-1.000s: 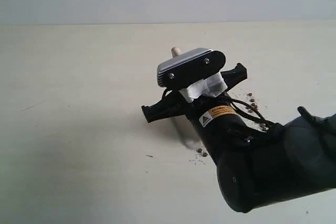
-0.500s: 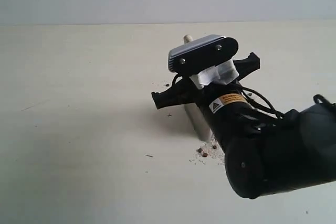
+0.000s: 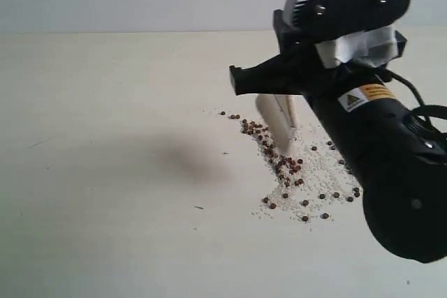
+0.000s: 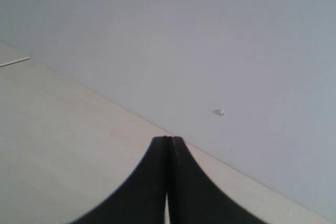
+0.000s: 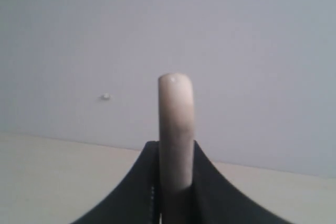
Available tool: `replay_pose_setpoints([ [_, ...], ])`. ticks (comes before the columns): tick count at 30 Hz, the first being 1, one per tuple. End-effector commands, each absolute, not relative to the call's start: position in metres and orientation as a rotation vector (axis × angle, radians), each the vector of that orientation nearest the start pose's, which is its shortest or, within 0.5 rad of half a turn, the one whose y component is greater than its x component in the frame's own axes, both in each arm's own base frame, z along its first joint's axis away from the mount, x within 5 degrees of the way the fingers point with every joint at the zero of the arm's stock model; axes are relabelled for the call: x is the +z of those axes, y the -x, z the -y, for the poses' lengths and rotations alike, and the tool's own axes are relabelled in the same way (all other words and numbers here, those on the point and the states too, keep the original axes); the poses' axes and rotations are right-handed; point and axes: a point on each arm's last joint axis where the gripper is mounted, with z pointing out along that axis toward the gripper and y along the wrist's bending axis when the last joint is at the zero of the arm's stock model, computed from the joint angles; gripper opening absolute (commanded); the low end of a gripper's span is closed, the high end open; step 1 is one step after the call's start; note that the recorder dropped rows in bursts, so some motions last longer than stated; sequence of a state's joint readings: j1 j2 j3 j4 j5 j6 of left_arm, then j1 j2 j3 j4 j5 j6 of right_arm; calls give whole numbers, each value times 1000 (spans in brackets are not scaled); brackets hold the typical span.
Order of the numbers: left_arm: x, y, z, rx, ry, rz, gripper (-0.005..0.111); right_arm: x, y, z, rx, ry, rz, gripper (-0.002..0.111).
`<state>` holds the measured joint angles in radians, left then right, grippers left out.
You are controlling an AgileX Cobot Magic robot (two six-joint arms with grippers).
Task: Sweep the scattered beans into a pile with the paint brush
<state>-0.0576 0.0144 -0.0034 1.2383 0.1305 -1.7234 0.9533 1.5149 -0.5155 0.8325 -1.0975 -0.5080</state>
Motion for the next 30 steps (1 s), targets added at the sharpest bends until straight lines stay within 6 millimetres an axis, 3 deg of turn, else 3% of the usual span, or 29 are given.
replay_pose_setpoints([
  [1,209,-57,-9,-327,424,-1484,0,214,-191,-146,19,76,-1555,0],
  [9,209,-57,-9,-327,424,-1484,0,194,-189,-114,-107,51,-1625,0],
  [25,209,-57,-8,-328,422,-1484,0,188,-188,-101,-332,79,-1697,0],
  [30,209,-57,-8,-328,422,-1484,0,186,-188,-100,-316,35,-1709,0],
])
